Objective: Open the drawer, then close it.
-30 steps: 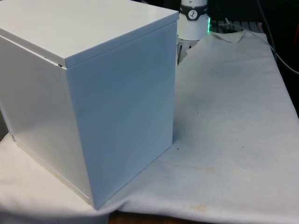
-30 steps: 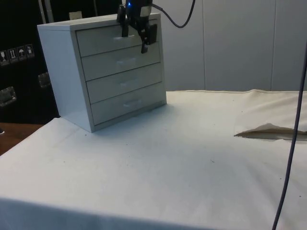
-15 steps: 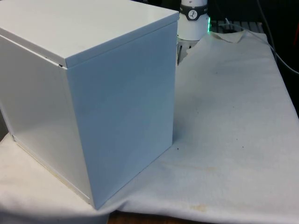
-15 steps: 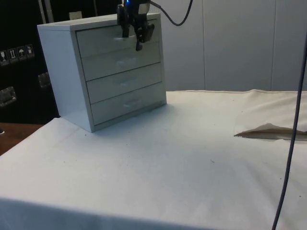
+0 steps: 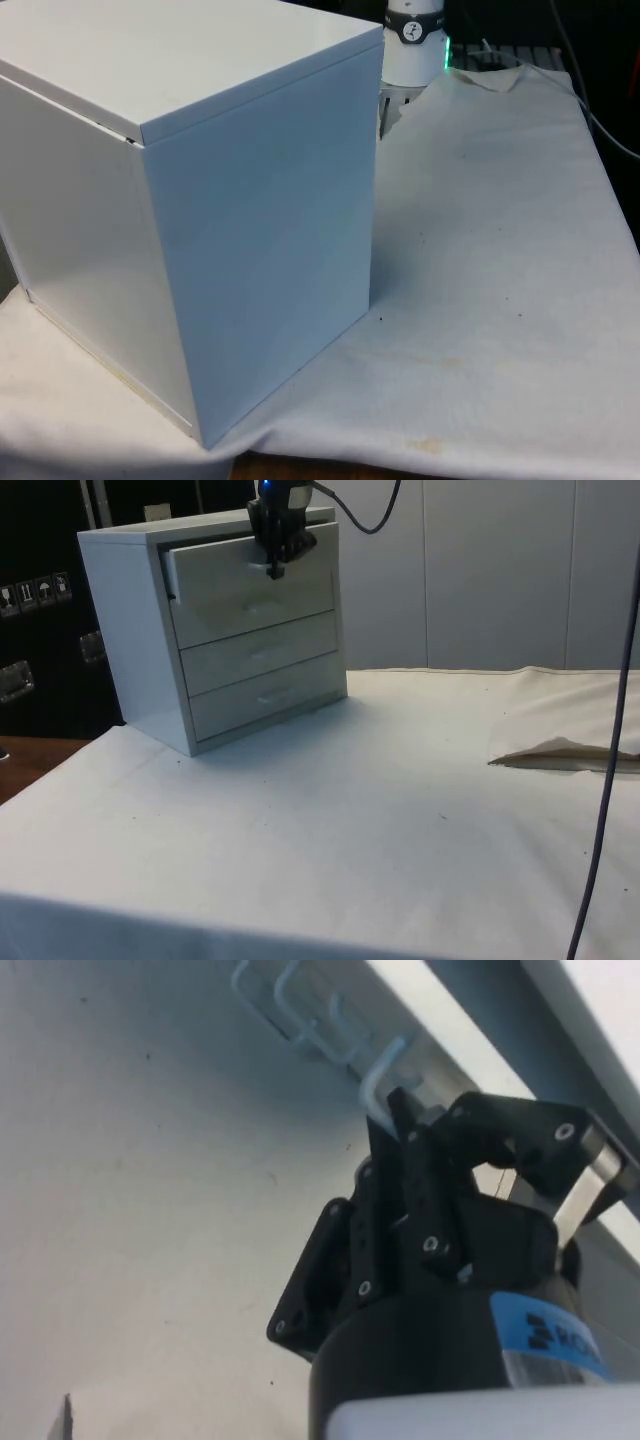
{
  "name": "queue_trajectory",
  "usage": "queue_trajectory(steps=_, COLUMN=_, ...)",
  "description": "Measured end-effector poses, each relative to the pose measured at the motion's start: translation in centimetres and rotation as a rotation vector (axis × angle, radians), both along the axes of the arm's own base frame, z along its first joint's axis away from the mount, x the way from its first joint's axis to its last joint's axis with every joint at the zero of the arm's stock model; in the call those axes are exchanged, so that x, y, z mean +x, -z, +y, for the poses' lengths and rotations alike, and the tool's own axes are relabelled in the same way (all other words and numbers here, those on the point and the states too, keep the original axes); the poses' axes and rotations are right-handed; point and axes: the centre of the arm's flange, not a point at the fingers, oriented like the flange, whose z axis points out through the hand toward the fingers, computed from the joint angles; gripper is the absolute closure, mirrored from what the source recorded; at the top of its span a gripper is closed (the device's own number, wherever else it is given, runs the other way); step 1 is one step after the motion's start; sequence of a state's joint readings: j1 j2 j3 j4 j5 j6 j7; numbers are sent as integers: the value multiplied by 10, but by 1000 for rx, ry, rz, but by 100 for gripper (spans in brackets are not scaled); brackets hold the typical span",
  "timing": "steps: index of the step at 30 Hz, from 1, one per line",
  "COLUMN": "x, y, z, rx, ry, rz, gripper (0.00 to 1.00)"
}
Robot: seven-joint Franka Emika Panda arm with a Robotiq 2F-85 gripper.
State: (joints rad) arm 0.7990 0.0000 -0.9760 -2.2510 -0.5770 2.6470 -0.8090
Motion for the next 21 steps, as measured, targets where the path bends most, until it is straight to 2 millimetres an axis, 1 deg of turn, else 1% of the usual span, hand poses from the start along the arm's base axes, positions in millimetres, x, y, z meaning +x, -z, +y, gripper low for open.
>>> queue_trajectory(steps=12, x=-1, y=0, z=0, rx=9, ry=10, rz=-5, gripper=99)
queue_trajectory(steps=21, x=-5, y=1, z=7, rx=31, ry=20, rz=-7, gripper=99)
